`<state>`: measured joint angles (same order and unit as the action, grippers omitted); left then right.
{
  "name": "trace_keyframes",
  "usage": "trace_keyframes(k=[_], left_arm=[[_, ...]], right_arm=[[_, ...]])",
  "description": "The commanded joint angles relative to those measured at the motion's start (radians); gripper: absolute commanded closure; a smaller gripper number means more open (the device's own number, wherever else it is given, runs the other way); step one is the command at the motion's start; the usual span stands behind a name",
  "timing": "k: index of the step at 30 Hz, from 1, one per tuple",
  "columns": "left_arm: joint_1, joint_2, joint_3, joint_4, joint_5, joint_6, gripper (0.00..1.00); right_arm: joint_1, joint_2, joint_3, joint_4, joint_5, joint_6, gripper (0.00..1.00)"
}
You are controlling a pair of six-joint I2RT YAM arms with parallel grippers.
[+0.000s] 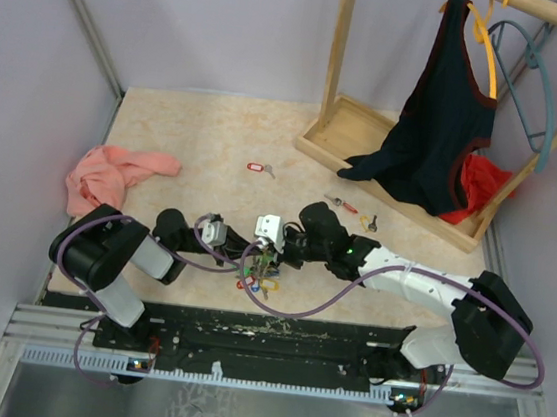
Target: Put the keys on the keyring
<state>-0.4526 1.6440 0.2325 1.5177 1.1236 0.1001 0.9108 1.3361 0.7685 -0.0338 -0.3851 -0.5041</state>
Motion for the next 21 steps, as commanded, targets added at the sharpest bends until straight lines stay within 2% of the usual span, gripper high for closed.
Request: trace_keyframes(k=[1,16,21], left_arm=[[-0.012,0.011,0.018,0.273,0.005,-0.004,1.00],[-0.011,0.003,0.001,0.270,-0.018,-0.004,1.00],[-0.011,-0.019,0.002,0.204,-0.022,0.021,1.00]], right_arm=[[0.027,-0.042,0.038,0.146,-0.030,0.013,1.00],[0.027,-0.068,0.058,0.063,-0.041,-0.022,1.00],[0.027,-0.060,0.078,0.038,-0.050,-0.026,1.00]])
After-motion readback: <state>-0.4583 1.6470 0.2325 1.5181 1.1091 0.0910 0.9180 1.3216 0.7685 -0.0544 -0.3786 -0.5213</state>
